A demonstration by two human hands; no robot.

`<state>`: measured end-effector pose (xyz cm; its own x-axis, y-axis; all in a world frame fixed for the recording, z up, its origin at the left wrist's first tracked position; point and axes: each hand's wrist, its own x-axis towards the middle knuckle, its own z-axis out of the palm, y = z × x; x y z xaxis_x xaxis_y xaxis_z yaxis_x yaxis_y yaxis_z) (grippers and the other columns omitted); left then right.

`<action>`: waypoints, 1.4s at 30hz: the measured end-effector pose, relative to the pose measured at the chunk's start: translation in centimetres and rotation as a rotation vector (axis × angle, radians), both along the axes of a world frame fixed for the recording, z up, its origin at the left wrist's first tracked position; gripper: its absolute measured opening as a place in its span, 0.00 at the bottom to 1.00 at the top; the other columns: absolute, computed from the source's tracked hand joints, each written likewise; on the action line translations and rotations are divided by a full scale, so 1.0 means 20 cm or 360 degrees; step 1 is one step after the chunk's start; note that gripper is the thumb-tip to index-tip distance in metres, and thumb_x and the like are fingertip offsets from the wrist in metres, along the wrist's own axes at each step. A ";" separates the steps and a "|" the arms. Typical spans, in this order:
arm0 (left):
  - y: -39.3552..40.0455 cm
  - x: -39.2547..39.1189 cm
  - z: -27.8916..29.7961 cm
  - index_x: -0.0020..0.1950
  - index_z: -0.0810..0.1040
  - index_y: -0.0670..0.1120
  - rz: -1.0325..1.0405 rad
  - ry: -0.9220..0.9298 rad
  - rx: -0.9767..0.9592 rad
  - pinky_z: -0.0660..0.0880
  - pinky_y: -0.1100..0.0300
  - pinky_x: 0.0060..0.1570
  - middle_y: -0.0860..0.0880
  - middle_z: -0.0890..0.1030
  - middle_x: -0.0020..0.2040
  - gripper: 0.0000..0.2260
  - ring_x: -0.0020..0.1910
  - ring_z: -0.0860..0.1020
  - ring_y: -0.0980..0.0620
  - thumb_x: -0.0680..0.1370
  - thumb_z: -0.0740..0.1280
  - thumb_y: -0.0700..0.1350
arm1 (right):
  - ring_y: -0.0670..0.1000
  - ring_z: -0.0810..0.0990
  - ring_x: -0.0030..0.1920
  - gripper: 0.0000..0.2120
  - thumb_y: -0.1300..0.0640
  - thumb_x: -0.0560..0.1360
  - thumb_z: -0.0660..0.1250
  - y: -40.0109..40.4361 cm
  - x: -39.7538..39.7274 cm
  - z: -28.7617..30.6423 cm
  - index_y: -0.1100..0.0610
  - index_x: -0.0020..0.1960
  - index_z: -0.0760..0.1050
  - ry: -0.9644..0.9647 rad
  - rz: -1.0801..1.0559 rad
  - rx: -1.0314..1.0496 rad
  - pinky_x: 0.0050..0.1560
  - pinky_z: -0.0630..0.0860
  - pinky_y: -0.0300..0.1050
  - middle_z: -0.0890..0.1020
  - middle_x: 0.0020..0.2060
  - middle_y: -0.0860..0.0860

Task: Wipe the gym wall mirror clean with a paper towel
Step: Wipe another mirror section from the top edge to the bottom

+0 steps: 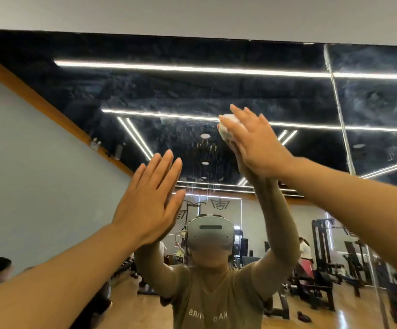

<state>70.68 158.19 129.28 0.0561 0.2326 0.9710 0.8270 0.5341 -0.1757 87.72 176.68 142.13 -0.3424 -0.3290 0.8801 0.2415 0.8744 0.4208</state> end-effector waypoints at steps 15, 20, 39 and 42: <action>0.04 -0.04 -0.02 0.82 0.49 0.51 0.0025 0.0094 0.0067 0.36 0.57 0.77 0.50 0.49 0.83 0.29 0.81 0.42 0.53 0.84 0.44 0.62 | 0.58 0.48 0.80 0.30 0.67 0.81 0.60 -0.11 -0.12 -0.17 0.50 0.80 0.59 0.0077 0.0139 -0.0047 0.79 0.48 0.57 0.55 0.81 0.51; 0.00 -0.04 -0.01 0.82 0.49 0.52 0.0041 0.0110 0.0053 0.35 0.60 0.77 0.51 0.48 0.82 0.29 0.81 0.42 0.54 0.83 0.44 0.62 | 0.58 0.54 0.79 0.22 0.55 0.84 0.60 -0.08 -0.07 -0.61 0.53 0.78 0.63 -0.0173 0.0140 0.0115 0.76 0.54 0.59 0.61 0.78 0.54; -0.07 -0.17 -0.06 0.82 0.55 0.49 0.0094 0.0206 0.0164 0.48 0.50 0.78 0.48 0.54 0.82 0.29 0.81 0.50 0.51 0.84 0.47 0.60 | 0.59 0.47 0.80 0.24 0.53 0.85 0.51 -0.39 -0.32 0.35 0.49 0.81 0.53 0.0305 -0.0184 -0.0344 0.78 0.44 0.57 0.51 0.81 0.54; -0.07 -0.17 -0.06 0.82 0.55 0.48 0.0084 0.0221 0.0166 0.48 0.50 0.78 0.48 0.55 0.82 0.29 0.81 0.51 0.51 0.84 0.48 0.60 | 0.60 0.48 0.80 0.25 0.53 0.85 0.52 -0.40 -0.33 0.33 0.50 0.81 0.53 0.0289 -0.0175 -0.0256 0.79 0.47 0.57 0.50 0.81 0.54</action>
<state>67.24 156.76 128.09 0.1819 0.1372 0.9737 0.7688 0.5975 -0.2278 81.10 168.64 148.63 -0.1998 -0.1498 0.9683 0.3975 0.8909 0.2198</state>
